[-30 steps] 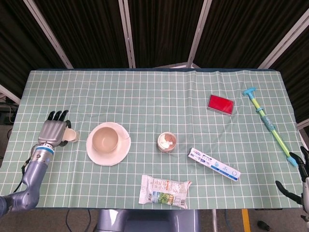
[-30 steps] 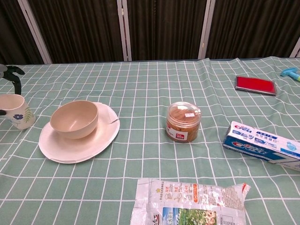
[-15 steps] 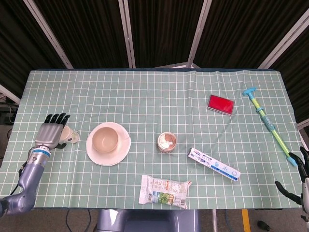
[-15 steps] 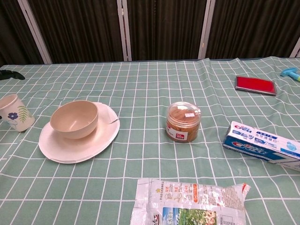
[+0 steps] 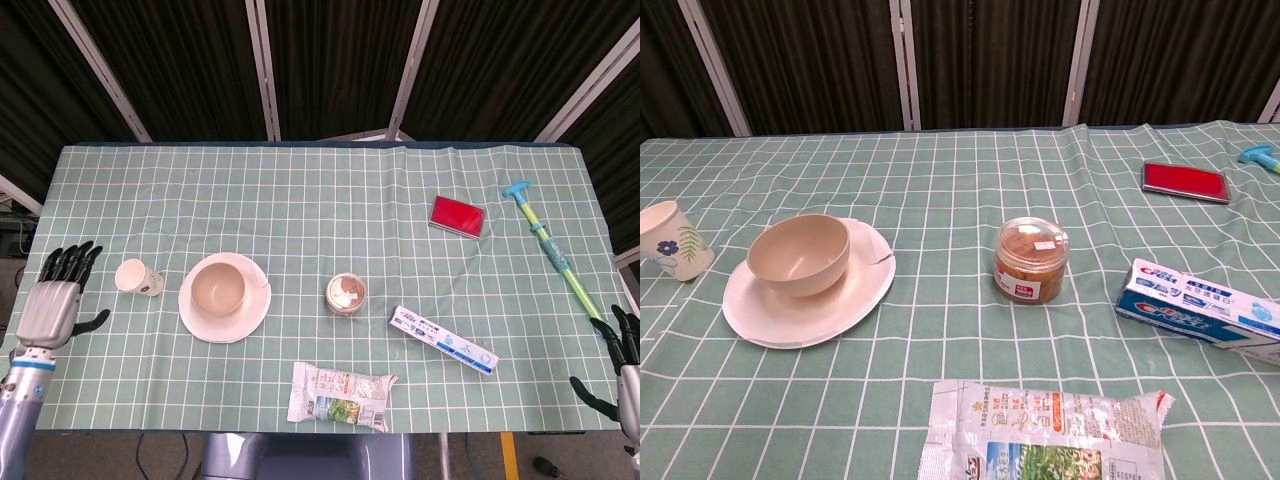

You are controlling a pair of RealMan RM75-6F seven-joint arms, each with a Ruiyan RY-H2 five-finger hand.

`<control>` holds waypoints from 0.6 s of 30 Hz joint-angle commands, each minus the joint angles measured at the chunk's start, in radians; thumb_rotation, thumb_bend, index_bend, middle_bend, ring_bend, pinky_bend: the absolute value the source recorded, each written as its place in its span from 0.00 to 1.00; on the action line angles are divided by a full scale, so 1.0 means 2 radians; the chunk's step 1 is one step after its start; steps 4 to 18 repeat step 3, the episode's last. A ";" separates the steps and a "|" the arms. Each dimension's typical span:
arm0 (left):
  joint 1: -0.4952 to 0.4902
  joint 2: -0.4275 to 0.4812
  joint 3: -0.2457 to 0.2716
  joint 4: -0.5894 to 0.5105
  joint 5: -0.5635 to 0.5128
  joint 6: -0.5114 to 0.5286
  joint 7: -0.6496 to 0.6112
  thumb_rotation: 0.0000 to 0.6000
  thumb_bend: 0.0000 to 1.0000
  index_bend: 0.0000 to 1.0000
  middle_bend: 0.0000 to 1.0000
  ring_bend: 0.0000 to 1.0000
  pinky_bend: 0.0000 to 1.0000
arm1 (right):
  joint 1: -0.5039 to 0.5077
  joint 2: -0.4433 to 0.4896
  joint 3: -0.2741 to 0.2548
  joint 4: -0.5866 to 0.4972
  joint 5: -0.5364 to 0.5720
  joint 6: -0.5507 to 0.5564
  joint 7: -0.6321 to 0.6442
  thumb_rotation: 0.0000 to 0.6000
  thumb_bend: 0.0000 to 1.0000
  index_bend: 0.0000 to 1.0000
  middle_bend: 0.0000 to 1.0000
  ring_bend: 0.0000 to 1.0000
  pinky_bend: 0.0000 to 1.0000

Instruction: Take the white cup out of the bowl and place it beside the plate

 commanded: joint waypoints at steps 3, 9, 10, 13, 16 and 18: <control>0.090 -0.055 0.026 0.104 0.070 0.118 -0.058 1.00 0.24 0.00 0.00 0.00 0.00 | 0.004 -0.012 0.002 0.012 0.008 -0.008 0.000 1.00 0.09 0.15 0.00 0.00 0.00; 0.090 -0.055 0.026 0.104 0.070 0.118 -0.058 1.00 0.24 0.00 0.00 0.00 0.00 | 0.004 -0.012 0.002 0.012 0.008 -0.008 0.000 1.00 0.09 0.15 0.00 0.00 0.00; 0.090 -0.055 0.026 0.104 0.070 0.118 -0.058 1.00 0.24 0.00 0.00 0.00 0.00 | 0.004 -0.012 0.002 0.012 0.008 -0.008 0.000 1.00 0.09 0.15 0.00 0.00 0.00; 0.090 -0.055 0.026 0.104 0.070 0.118 -0.058 1.00 0.24 0.00 0.00 0.00 0.00 | 0.004 -0.012 0.002 0.012 0.008 -0.008 0.000 1.00 0.09 0.15 0.00 0.00 0.00; 0.090 -0.055 0.026 0.104 0.070 0.118 -0.058 1.00 0.24 0.00 0.00 0.00 0.00 | 0.004 -0.012 0.002 0.012 0.008 -0.008 0.000 1.00 0.09 0.15 0.00 0.00 0.00; 0.090 -0.055 0.026 0.104 0.070 0.118 -0.058 1.00 0.24 0.00 0.00 0.00 0.00 | 0.004 -0.012 0.002 0.012 0.008 -0.008 0.000 1.00 0.09 0.15 0.00 0.00 0.00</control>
